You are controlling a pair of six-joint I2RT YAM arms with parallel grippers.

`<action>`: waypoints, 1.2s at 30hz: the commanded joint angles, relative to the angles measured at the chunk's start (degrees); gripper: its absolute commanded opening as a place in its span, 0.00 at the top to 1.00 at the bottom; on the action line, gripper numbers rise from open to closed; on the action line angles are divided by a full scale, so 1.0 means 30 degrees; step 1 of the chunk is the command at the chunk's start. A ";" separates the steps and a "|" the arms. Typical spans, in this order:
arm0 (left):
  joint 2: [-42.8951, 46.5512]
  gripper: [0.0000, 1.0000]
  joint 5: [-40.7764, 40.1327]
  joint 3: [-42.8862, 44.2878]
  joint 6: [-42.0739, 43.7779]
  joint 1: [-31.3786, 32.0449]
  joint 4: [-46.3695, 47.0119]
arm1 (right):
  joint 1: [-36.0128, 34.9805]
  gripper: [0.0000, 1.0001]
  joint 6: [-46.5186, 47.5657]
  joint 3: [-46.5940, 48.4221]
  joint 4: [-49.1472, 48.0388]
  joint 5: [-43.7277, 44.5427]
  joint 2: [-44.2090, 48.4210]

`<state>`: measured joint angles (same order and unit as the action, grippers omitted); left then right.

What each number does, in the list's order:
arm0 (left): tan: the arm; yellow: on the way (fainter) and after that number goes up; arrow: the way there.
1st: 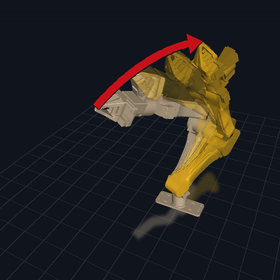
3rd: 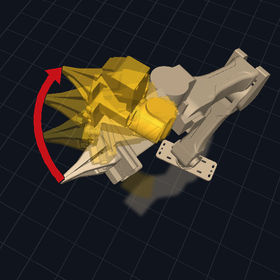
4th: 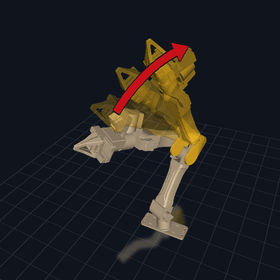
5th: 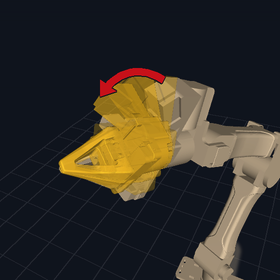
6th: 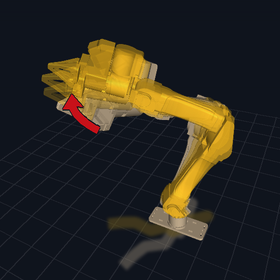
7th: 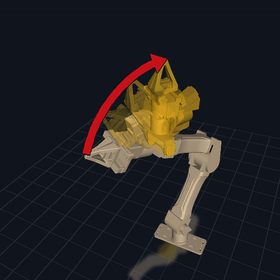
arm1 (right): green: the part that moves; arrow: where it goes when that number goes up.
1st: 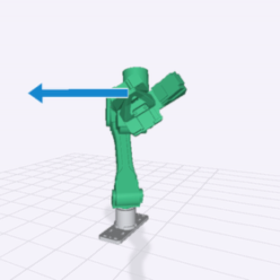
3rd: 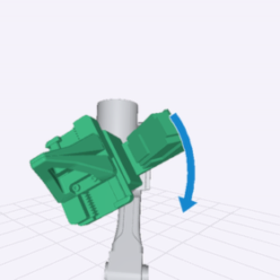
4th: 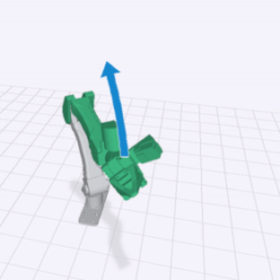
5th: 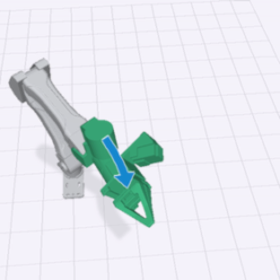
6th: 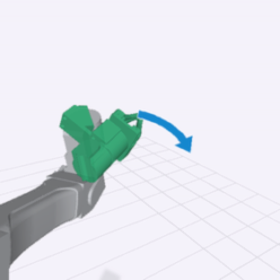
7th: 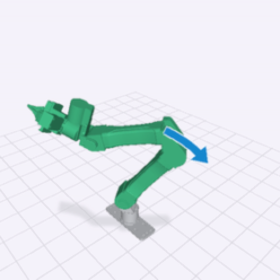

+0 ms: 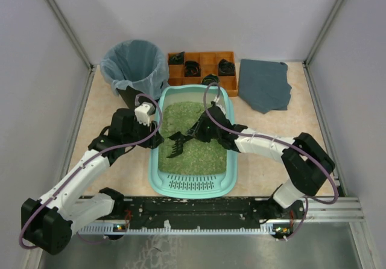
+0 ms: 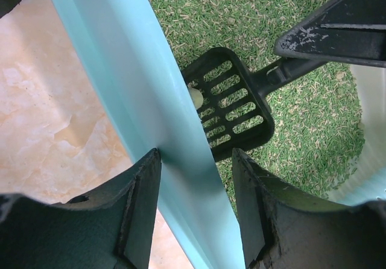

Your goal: Clean the litter box

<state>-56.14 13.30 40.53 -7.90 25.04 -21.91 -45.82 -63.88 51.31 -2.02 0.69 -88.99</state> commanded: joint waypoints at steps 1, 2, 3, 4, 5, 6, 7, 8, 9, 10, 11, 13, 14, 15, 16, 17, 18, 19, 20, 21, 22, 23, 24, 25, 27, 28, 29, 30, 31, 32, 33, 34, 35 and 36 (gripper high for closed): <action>-0.0024 0.44 0.1041 0.0214 -0.0123 0.0428 0.0120 | 0.0120 1.00 -0.0996 -0.0504 -0.1252 -0.0569 0.1634; 0.0005 0.44 0.1028 0.0205 -0.0121 0.0441 0.0144 | 0.0149 1.00 -0.1027 -0.0519 -0.1182 -0.0429 0.1818; 0.0020 0.44 0.0996 0.0186 -0.0120 0.0443 0.0143 | 0.0149 1.00 -0.1046 -0.0535 -0.1085 -0.0273 0.1991; 0.0047 0.43 0.0988 0.0191 -0.0135 0.0421 0.0169 | 0.0174 1.00 -0.1067 -0.0548 -0.0989 -0.0136 0.2170; 0.0047 0.43 0.1005 0.0199 -0.0126 0.0415 0.0157 | 0.0185 1.00 -0.1084 -0.0587 -0.0882 0.0069 0.2357; 0.0058 0.43 0.0963 0.0192 -0.0106 0.0440 0.0167 | 0.0197 1.00 -0.1112 -0.0621 -0.0784 0.0225 0.2556; 0.0052 0.43 0.0984 0.0173 -0.0096 0.0417 0.0171 | 0.0229 1.00 -0.1144 -0.0695 -0.0688 0.0384 0.2775; 0.0029 0.43 0.1001 0.0193 -0.0099 0.0425 0.0167 | 0.0256 1.00 -0.1189 -0.0784 -0.0613 0.0536 0.2986; 0.0023 0.43 0.1010 0.0184 -0.0117 0.0419 0.0156 | 0.0295 1.00 -0.1227 -0.0913 -0.0527 0.0646 0.3221; 0.0037 0.43 0.0997 0.0205 -0.0145 0.0422 0.0163 | 0.0350 1.00 -0.1276 -0.1075 -0.0480 0.0722 0.3437; 0.0024 0.43 0.0999 0.0211 -0.0131 0.0441 0.0156 | 0.0427 1.00 -0.1293 -0.1231 -0.0444 0.0761 0.3669; 0.0029 0.43 0.1033 0.0198 -0.0125 0.0428 0.0163 | 0.0626 1.00 -0.1321 -0.1657 -0.0532 0.0730 0.4142; 0.0037 0.43 0.1025 0.0200 -0.0121 0.0430 0.0164 | 0.0765 1.00 -0.1346 -0.1926 -0.0667 0.0623 0.4387; 0.0046 0.43 0.1032 0.0200 -0.0124 0.0431 0.0156 | 0.0907 1.00 -0.1375 -0.2187 -0.0753 0.0492 0.4645; 0.0076 0.43 0.1022 0.0200 -0.0135 0.0438 0.0163 | 0.1038 1.00 -0.1397 -0.2439 -0.0926 0.0366 0.4933; 0.0080 0.43 0.1039 0.0196 -0.0096 0.0432 0.0156 | 0.1197 1.00 -0.1411 -0.2781 -0.1046 0.0240 0.5248; 0.0121 0.43 0.1140 0.0177 -0.0070 0.0427 0.0185 | 0.1335 1.00 -0.1438 -0.3023 -0.1119 0.0152 0.5609; 0.0166 0.42 0.1284 0.0197 -0.0041 0.0427 0.0185 | 0.1458 1.00 -0.1442 -0.3221 -0.1165 0.0126 0.5999; 0.0230 0.42 0.1419 0.0177 -0.0008 0.0419 0.0225 | 0.1587 1.00 -0.1427 -0.3466 -0.1167 0.0144 0.6384; 0.0330 0.42 0.1531 0.0146 0.0015 0.0437 0.0263 | 0.1702 1.00 -0.1426 -0.3669 -0.1131 0.0151 0.6939; 0.0430 0.42 0.1589 0.0068 0.0072 0.0428 0.0334 | 0.1848 1.00 -0.1414 -0.3844 -0.1093 0.0115 0.7359; 0.0560 0.42 0.1588 0.0033 0.0105 0.0438 0.0397 | 0.2068 1.00 -0.1351 -0.3994 -0.1059 0.0037 0.7723; 0.0618 0.42 0.1606 0.0003 0.0106 0.0435 0.0431 | 0.2166 1.00 -0.1295 -0.4119 -0.1015 -0.0013 0.8164; 0.0683 0.42 0.1593 -0.0030 0.0106 0.0442 0.0483 | 0.2305 1.00 -0.1248 -0.4234 -0.0958 -0.0063 0.8515; 0.0649 0.41 0.1560 -0.0054 0.0113 0.0442 0.0481 | 0.2599 1.00 -0.1237 -0.4514 -0.0973 -0.0243 0.9288; 0.0624 0.42 0.1619 -0.0011 0.0110 0.0421 0.0478 | 0.2860 1.00 -0.1237 -0.4704 -0.1063 -0.0440 0.9648; 0.0588 0.41 0.1619 0.0001 0.0114 0.0430 0.0452 | 0.3077 1.00 -0.1259 -0.4860 -0.1147 -0.0626 1.0016; 0.0514 0.41 0.1630 0.0017 0.0100 0.0423 0.0421 | 0.3327 1.00 -0.1302 -0.5059 -0.1224 -0.0928 1.0387; 0.0519 0.41 0.1613 0.0034 0.0112 0.0423 0.0394 | 0.3644 1.00 -0.1373 -0.5329 -0.1372 -0.1100 1.0764; 0.0534 0.41 0.1603 0.0014 0.0099 0.0422 0.0390 | 0.3973 1.00 -0.1485 -0.5656 -0.1669 -0.1487 1.1169; 0.0544 0.41 0.1602 0.0019 0.0098 0.0441 0.0390 | 0.4395 1.00 -0.1638 -0.6030 -0.1944 -0.1819 1.1564; 0.0567 0.41 0.1558 0.0023 0.0094 0.0443 0.0397 | 0.4840 1.00 -0.1803 -0.6417 -0.2257 -0.2153 1.2035; 0.0573 0.41 0.1552 0.0013 0.0112 0.0429 0.0391 | 0.5291 1.00 -0.2062 -0.6890 -0.2659 -0.2447 1.2449; 0.0600 0.41 0.1548 0.0008 0.0107 0.0427 0.0416 | 0.5790 1.00 -0.2307 -0.7367 -0.3068 -0.2774 1.2827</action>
<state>-54.96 13.91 40.53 -7.60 25.30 -21.91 -32.75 -68.10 32.69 -4.27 -3.09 -55.31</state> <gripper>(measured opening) 0.589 0.159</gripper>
